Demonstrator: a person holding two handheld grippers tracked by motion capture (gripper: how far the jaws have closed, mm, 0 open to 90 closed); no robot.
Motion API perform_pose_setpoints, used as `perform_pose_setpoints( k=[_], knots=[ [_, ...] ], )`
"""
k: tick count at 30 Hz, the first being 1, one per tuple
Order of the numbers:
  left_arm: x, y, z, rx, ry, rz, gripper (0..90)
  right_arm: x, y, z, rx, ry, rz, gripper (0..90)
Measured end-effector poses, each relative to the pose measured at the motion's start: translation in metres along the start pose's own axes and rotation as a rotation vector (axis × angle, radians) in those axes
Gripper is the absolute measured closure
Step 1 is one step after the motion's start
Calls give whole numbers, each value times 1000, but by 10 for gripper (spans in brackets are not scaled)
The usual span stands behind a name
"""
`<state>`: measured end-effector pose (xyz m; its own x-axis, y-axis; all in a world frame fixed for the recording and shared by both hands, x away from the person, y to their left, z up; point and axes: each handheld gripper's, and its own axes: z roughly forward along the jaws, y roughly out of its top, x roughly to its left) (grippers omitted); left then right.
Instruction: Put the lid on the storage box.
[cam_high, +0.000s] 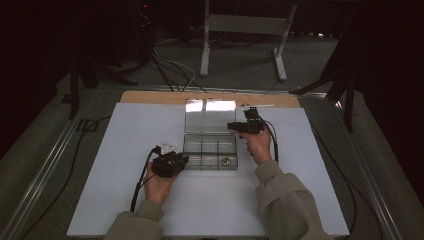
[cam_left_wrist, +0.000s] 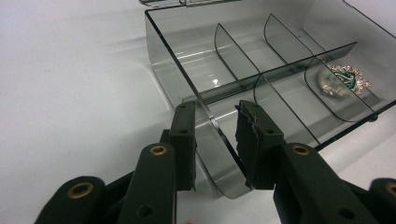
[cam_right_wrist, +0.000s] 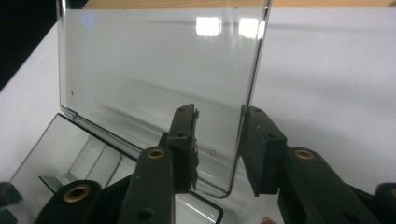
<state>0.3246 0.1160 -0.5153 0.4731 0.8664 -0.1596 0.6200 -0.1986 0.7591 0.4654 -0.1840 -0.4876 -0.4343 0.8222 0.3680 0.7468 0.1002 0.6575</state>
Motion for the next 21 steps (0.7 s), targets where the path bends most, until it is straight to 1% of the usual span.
perform_pose_setpoints(
  k=[1, 2, 3, 5, 8, 9, 14, 21],
  knots=[
    [0, 0, 0, 0, 0, 0, 694, 0, 0, 0, 0, 0, 0, 681],
    [0, 0, 0, -1, 1, -1, 694, 1, 0, -1, -2, -6, -14, 686],
    [0, 0, 0, -1, 1, -3, 694, 3, 0, -3, -7, -18, -49, 691],
    [0, 0, 0, -1, 2, -3, 694, 5, -1, -4, -9, -30, -84, 697],
    [0, 0, 0, -2, 2, -3, 695, 6, -1, -5, -11, -32, -98, 698],
    [0, 0, 0, -2, 3, -3, 695, 8, -2, -6, -15, -43, -125, 700],
    [0, 0, 0, -3, 2, -4, 696, 10, -4, -8, -17, -60, -173, 700],
    [0, 0, 0, -3, 4, -4, 696, 14, -6, -10, -27, -78, -221, 701]
  ],
)
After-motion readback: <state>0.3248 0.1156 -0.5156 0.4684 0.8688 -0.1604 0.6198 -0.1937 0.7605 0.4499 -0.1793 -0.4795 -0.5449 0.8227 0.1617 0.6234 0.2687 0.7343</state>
